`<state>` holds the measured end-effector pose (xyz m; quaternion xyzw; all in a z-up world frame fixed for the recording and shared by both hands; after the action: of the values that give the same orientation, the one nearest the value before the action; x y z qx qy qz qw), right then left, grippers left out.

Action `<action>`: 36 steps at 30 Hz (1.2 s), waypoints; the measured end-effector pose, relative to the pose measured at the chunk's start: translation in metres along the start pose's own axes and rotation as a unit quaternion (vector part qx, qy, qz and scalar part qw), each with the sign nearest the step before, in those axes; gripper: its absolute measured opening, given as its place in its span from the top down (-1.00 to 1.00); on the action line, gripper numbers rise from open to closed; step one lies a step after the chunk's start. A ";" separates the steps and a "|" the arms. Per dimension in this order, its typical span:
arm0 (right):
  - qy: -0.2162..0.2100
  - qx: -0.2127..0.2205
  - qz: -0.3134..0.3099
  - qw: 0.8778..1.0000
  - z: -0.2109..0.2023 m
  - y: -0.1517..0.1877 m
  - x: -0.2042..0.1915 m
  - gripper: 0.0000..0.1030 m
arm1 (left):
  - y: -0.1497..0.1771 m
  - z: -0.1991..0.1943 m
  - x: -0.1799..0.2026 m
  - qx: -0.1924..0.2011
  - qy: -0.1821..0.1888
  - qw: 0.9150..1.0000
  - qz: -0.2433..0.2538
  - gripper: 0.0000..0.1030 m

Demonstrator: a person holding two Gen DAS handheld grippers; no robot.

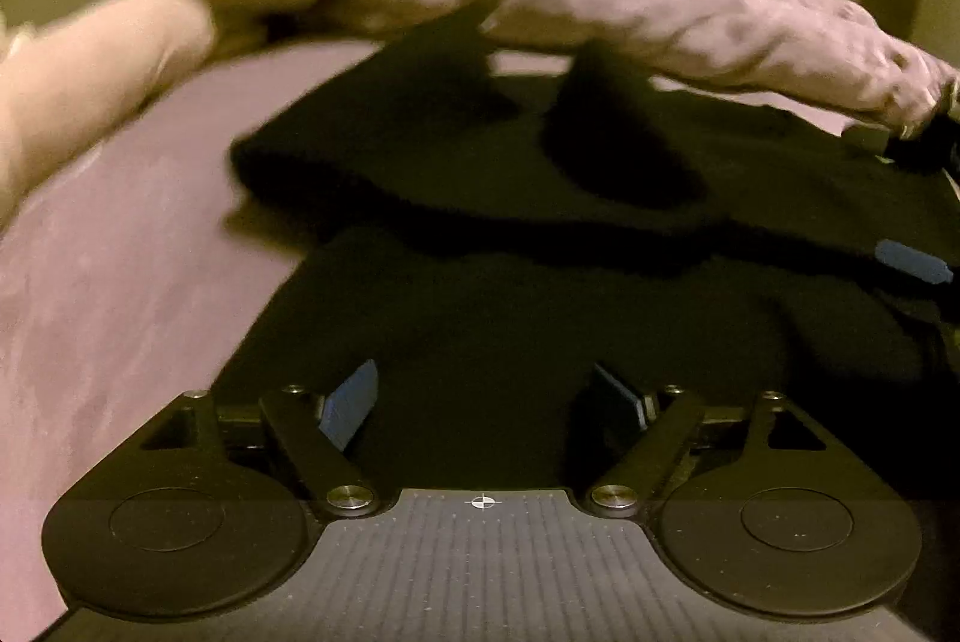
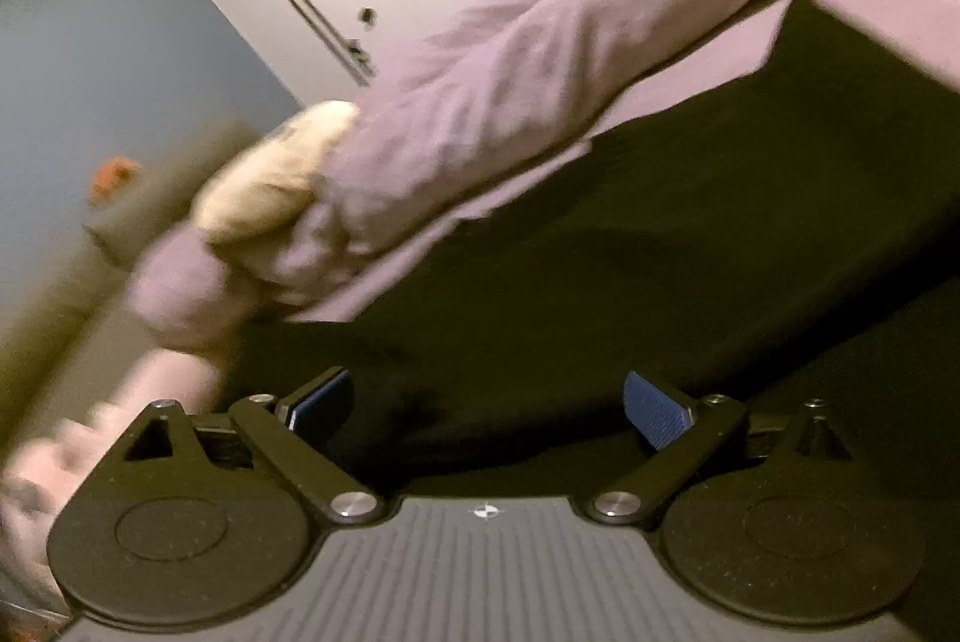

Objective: Fold small clothes

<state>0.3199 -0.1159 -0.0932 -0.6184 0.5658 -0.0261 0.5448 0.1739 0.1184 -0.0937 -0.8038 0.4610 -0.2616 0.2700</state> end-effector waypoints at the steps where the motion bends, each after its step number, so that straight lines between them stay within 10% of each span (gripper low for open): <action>1: -0.007 -0.007 0.000 1.000 0.007 0.000 -0.007 -0.88 | 0.002 -0.002 -0.005 0.000 0.010 1.000 -0.004 -0.63; 7: -0.039 -0.085 0.057 0.994 0.061 0.018 -0.023 -0.15 | 0.003 -0.016 -0.012 0.006 0.029 0.999 -0.022 -0.65; 12: -0.040 -0.092 0.115 0.988 0.079 0.026 -0.021 0.05 | 0.011 -0.021 -0.015 0.004 0.034 0.999 -0.028 -0.66; 15: -0.068 -0.089 0.159 0.981 0.080 0.027 -0.018 0.79 | 0.011 -0.023 -0.016 0.000 0.036 0.999 -0.040 -0.66; 22: -0.086 -0.099 0.171 0.977 0.089 0.030 -0.022 0.38 | 0.008 -0.023 -0.019 -0.009 0.038 0.997 -0.068 -0.66; 26: -0.088 -0.100 0.170 0.976 0.094 0.020 -0.029 0.81 | 0.008 -0.024 -0.018 -0.012 0.034 0.997 -0.070 -0.66; 30: -0.044 -0.042 0.020 0.998 0.064 -0.020 -0.055 0.82 | 0.003 -0.024 -0.016 -0.014 0.030 0.997 -0.072 -0.65; 36: 0.027 0.077 -0.108 0.991 -0.014 -0.083 -0.038 0.82 | -0.012 -0.017 -0.011 -0.011 0.036 0.996 -0.082 -0.64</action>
<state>0.3531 -0.1169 -0.0067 -0.6314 0.5062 -0.1451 0.5692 0.1648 0.1304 -0.0750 -0.8320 0.4055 -0.3065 0.2223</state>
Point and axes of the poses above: each gripper's, at about its wrist camera, not at the fingertips, and z roughly the way its jaws point, x to its right, y to its underside, the point moved 7 cm from there along z, roughly the way its jaws point, and after that the axes turned 9 degrees about -z, right-handed, at the moved point
